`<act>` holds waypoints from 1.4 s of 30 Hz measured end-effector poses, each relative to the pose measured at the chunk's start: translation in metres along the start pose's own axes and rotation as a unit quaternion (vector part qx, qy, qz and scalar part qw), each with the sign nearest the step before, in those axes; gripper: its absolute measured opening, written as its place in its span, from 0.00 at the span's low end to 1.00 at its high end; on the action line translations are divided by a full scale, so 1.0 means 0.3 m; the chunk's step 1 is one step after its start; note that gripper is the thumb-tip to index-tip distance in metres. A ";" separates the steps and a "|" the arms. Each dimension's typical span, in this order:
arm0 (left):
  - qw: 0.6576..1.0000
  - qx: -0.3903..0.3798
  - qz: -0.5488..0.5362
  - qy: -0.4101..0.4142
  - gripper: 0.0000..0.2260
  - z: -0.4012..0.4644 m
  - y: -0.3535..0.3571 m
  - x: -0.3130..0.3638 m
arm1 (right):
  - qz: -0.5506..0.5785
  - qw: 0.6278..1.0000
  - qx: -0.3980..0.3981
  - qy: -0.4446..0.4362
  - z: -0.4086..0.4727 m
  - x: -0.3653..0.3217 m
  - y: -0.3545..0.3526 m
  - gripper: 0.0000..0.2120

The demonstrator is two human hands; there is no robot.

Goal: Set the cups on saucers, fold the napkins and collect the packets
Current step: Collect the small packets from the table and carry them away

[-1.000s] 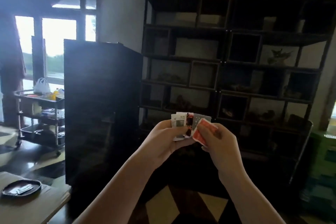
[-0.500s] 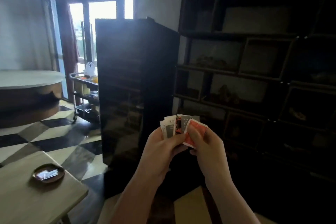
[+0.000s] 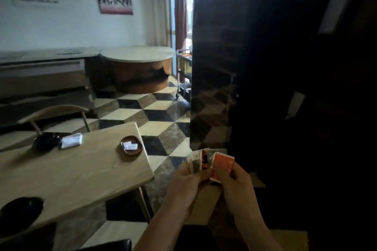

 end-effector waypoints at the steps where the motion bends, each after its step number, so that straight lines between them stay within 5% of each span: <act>1: 0.999 0.028 -0.018 -0.009 0.16 0.035 -0.012 -0.019 | 0.003 1.000 -0.021 0.005 0.042 0.030 0.013 0.11; 11: 0.970 0.234 -0.066 0.018 0.11 0.253 -0.295 -0.024 | 0.065 0.970 -0.209 0.107 0.352 0.231 0.338 0.06; 26: 0.927 0.349 -0.135 0.008 0.13 0.820 -0.986 0.203 | 0.077 0.931 -0.325 0.148 0.913 0.371 1.156 0.06; 38: 0.878 0.433 -0.165 -0.121 0.09 1.159 -1.351 0.053 | -0.010 0.889 -0.376 0.261 1.121 0.787 1.545 0.06; 42: 0.858 0.433 -0.170 -0.218 0.05 1.266 -1.415 -0.099 | -0.064 0.841 -0.418 0.338 1.165 1.009 1.568 0.06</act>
Point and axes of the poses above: each hand's wrist, its own z-axis towards the middle knuckle, its own y-axis out of the palm, x = y × z, the point moved 7 cm from there along z, towards the middle knuckle, and after that the axes turned 7 degrees about -y, right-handed, at the moved point
